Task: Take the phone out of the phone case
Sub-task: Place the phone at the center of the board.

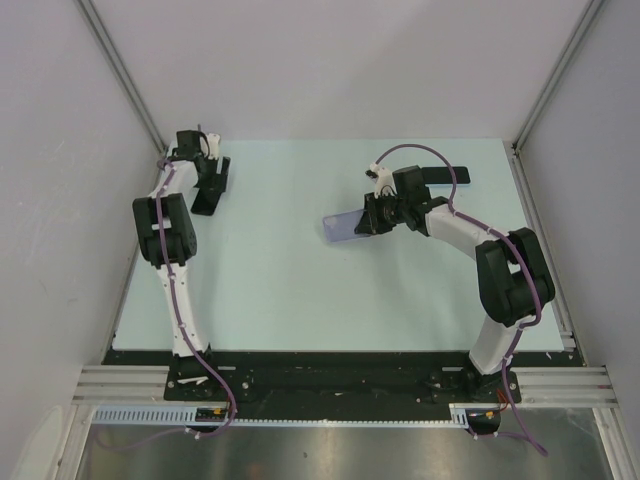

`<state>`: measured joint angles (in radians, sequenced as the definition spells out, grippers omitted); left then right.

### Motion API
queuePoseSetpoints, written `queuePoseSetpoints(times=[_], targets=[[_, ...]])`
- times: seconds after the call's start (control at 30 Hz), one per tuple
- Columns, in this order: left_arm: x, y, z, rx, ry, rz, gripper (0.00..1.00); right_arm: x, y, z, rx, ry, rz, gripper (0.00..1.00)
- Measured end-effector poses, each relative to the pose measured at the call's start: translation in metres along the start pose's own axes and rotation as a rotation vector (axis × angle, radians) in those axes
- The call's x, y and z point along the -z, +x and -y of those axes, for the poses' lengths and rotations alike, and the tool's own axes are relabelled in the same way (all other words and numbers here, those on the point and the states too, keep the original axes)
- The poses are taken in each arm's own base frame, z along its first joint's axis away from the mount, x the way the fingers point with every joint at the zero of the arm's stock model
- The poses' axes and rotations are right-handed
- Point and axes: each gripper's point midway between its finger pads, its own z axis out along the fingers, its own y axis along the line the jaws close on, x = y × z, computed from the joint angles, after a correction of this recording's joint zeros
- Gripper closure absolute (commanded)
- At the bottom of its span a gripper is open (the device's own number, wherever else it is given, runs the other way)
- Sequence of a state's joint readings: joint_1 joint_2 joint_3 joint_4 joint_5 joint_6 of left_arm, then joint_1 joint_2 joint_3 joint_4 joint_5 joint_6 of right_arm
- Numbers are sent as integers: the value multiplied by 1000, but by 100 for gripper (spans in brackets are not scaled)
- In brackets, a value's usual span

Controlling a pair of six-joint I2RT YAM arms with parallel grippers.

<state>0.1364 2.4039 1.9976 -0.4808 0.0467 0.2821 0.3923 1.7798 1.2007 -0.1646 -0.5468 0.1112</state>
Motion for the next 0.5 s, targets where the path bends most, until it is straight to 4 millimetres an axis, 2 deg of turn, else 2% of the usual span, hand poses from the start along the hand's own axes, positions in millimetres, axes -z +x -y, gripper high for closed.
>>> queuePoseSetpoints(times=[0.13,0.5], targets=[[0,-1,-1,1,-7,1,1,0,0,0,0,0,0,100],[4,6,3,26,8,-13,0,0,0,0,1,0,1,100]])
